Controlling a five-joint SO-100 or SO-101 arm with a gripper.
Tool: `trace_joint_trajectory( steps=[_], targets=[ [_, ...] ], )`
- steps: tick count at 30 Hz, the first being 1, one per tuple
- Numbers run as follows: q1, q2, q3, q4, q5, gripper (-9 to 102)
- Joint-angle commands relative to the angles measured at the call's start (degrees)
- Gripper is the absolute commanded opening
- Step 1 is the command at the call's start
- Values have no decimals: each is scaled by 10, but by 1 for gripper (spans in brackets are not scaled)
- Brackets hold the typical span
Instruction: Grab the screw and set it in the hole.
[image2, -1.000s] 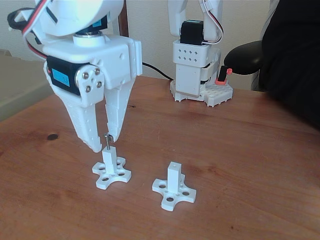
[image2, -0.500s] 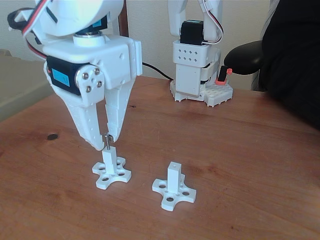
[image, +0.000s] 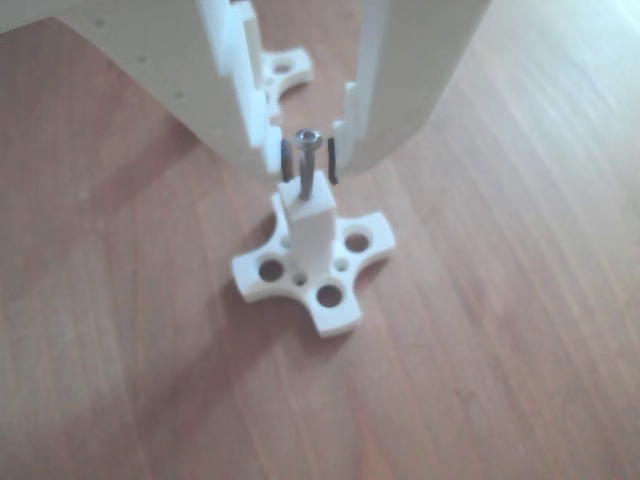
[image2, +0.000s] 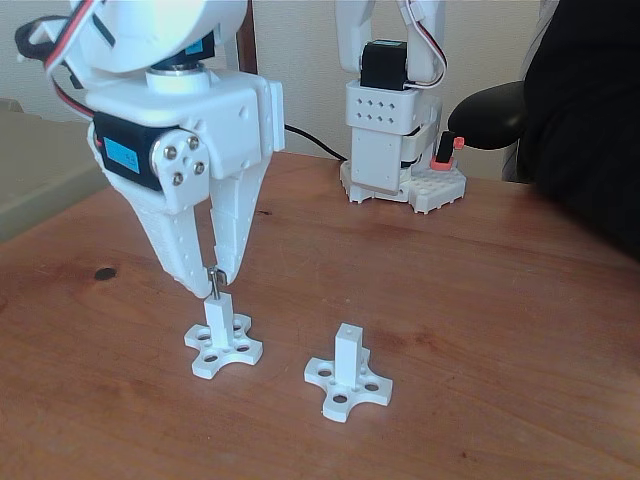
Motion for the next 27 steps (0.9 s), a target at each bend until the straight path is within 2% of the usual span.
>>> trace_joint_trajectory(
  steps=[1, 16, 27],
  targets=[
    [1, 15, -51, -11, 2, 3],
    [1, 13, -48, -24, 4, -4],
    [1, 25, -70, -4, -4, -4]
  ],
)
